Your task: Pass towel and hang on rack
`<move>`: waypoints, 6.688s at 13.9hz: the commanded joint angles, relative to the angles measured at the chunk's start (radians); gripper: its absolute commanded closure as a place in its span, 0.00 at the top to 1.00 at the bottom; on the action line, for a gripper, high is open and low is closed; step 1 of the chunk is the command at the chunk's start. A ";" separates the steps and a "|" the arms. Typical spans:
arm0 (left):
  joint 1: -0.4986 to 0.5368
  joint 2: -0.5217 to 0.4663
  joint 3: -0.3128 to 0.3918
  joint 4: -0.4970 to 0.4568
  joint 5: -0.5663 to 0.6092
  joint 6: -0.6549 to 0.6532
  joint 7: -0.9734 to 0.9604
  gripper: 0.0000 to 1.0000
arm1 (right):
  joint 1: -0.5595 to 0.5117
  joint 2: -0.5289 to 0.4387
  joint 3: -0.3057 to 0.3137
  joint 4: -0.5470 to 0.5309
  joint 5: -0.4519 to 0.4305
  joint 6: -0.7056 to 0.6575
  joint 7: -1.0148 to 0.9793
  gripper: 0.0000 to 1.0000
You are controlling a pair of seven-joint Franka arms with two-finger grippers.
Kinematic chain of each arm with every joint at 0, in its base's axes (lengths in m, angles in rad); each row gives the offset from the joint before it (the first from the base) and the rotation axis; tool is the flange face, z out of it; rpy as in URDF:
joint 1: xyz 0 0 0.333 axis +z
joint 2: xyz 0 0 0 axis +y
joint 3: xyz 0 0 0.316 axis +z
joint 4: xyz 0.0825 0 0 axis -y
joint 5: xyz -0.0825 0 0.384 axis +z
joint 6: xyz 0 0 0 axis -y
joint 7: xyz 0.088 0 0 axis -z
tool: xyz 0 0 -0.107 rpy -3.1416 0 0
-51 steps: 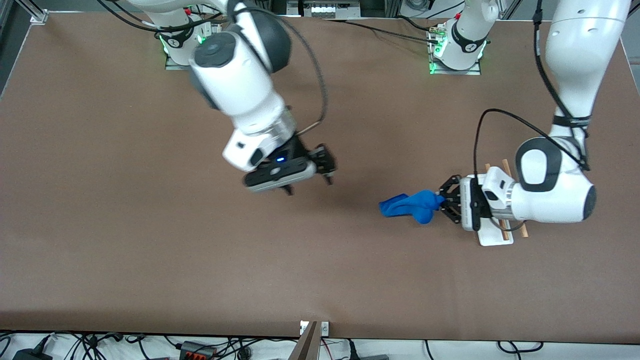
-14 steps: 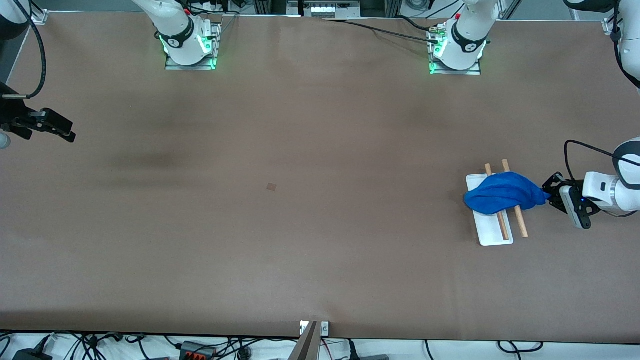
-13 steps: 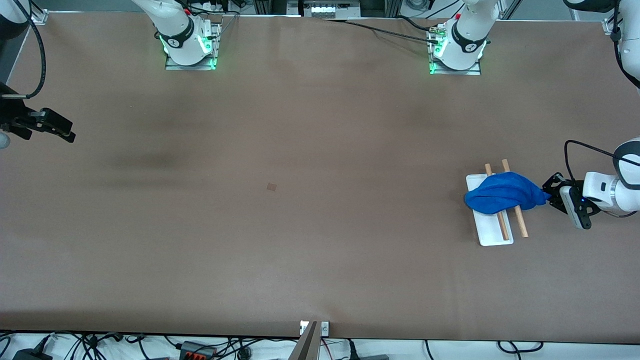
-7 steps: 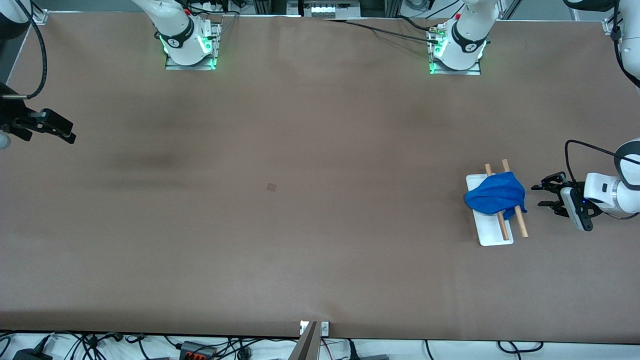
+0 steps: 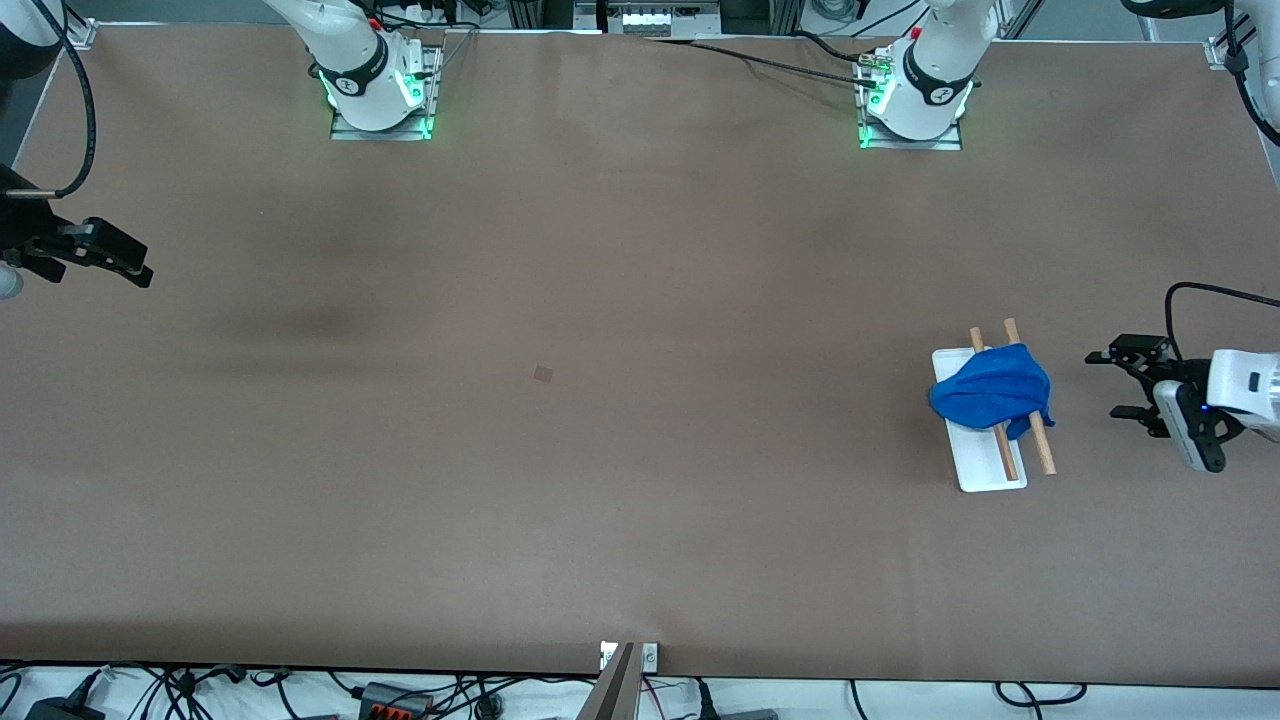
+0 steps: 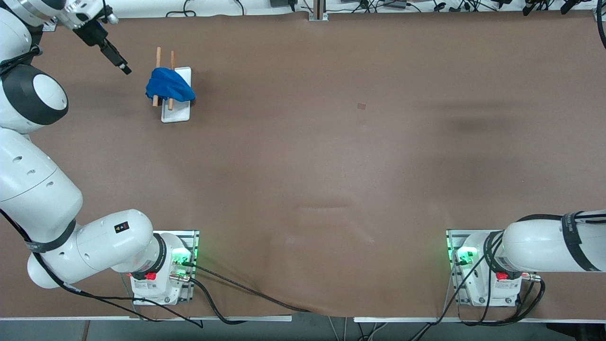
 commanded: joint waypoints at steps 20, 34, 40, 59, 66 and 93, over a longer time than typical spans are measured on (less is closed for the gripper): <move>-0.226 -0.131 -0.032 0.404 0.153 -0.457 -0.898 1.00 | -0.050 -0.012 0.066 0.007 0.012 -0.008 -0.001 1.00; -0.288 -0.548 -0.029 -0.211 0.172 -0.150 -0.971 1.00 | -0.050 -0.012 0.066 0.007 0.012 -0.011 -0.003 1.00; -0.352 -0.724 0.015 -0.431 0.173 -0.075 -1.399 1.00 | -0.052 -0.012 0.066 0.007 0.012 -0.011 -0.003 1.00; -0.406 -0.781 0.092 -0.443 0.142 -0.029 -1.453 1.00 | -0.047 -0.010 0.067 0.007 0.012 -0.011 -0.003 1.00; -0.388 -0.778 0.100 -0.450 0.100 -0.011 -1.174 1.00 | -0.049 -0.009 0.066 0.005 0.012 -0.011 -0.003 1.00; -0.365 -0.754 0.104 -0.436 0.058 0.000 -1.189 1.00 | -0.052 -0.004 0.066 0.007 0.012 -0.013 -0.003 1.00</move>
